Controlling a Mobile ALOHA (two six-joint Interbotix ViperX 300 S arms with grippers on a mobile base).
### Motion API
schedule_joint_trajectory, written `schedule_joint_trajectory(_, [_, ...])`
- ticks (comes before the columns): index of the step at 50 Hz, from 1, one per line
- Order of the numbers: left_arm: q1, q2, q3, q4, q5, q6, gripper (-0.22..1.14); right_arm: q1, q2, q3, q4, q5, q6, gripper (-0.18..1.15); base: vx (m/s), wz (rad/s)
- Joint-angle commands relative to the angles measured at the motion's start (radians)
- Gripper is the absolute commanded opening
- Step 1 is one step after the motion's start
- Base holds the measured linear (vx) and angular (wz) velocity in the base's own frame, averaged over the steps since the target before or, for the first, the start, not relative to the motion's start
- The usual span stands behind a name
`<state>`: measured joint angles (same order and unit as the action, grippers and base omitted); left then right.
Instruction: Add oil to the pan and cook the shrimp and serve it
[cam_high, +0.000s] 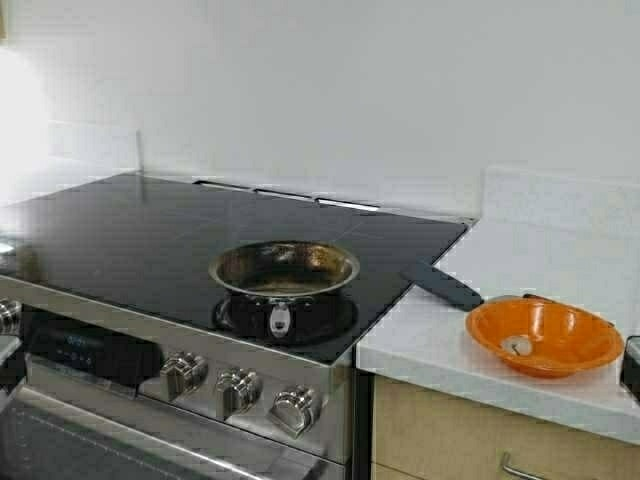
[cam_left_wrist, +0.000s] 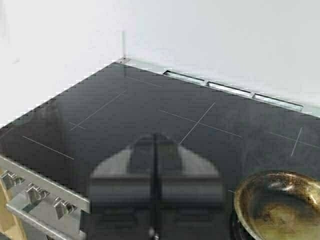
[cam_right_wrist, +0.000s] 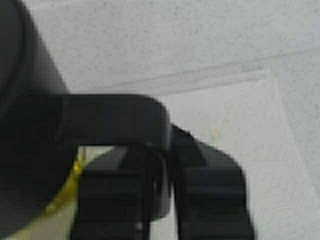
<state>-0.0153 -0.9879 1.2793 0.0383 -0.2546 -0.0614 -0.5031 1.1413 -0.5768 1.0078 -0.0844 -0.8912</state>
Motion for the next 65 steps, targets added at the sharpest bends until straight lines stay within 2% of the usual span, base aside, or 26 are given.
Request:
schedule_joint_trajectory(1, [0.0,0.005,-0.023,0.0,-0.005,-0.002,0.03,0.002,-0.037,-0.011,0.0,0.028,0.003,0.83,0.0,0.0])
schedule_joint_trajectory(4, [0.0,0.005,-0.021,0.0,-0.005,-0.002,0.03,0.0,-0.037,-0.011,0.0,0.037,0.003,0.87,0.0,0.0])
schedule_joint_trajectory(30, [0.0,0.003,-0.015,-0.002,-0.002,-0.003,0.03,-0.002,-0.067,0.054,0.002,0.054,0.003,0.86,0.0,0.0])
schedule_joint_trajectory(52, [0.0,0.002,-0.002,-0.002,0.006,-0.002,0.03,-0.003,-0.153,0.179,0.002,0.063,0.005,0.86,0.0,0.0])
schedule_joint_trajectory(65, [0.002,0.0,0.0,-0.002,0.006,0.0,0.03,-0.003,-0.224,0.296,0.005,0.066,0.017,0.86,0.0,0.0])
